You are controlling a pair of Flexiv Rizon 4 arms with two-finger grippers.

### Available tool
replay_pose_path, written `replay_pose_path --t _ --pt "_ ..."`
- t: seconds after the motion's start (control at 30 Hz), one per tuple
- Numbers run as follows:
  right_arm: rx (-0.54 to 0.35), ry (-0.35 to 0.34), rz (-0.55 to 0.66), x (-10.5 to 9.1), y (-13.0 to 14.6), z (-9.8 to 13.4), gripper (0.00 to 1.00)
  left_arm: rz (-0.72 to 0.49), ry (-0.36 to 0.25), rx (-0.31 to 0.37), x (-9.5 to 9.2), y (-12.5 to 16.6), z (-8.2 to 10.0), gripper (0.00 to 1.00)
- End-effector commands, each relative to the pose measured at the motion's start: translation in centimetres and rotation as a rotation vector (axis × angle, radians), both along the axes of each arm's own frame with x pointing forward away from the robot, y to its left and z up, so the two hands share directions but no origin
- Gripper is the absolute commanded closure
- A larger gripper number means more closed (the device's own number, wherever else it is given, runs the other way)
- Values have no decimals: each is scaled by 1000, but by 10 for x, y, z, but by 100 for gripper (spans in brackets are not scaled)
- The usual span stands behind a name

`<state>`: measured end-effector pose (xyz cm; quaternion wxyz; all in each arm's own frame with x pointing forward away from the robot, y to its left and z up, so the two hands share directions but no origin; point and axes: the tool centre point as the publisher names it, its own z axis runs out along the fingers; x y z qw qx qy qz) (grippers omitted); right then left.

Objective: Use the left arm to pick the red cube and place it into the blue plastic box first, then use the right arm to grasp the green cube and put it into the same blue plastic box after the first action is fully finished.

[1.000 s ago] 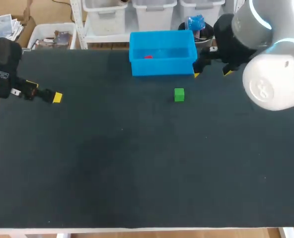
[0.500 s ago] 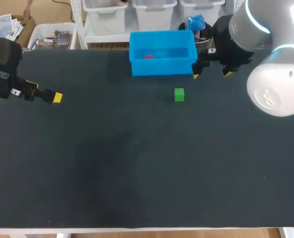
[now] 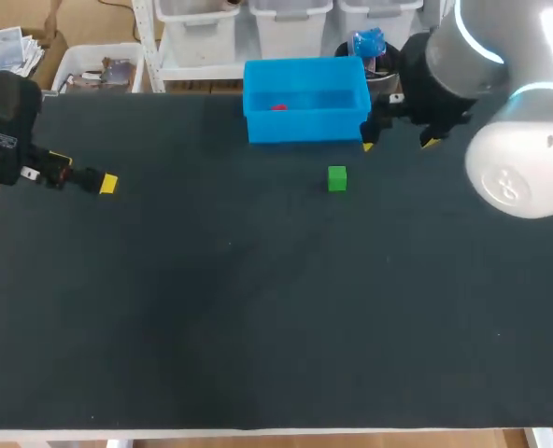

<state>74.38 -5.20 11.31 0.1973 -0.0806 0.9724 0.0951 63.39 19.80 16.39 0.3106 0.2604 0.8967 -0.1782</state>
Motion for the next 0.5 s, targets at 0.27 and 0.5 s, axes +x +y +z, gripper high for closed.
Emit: replay_pose_path --t 0.27,0.5 --pt "-88 48 -89 14 31 -7 0 -4 -3 -5 0 1 -1 0" --pt "-148 64 -134 21 44 -19 0 -4 -3 -5 0 1 -1 0"
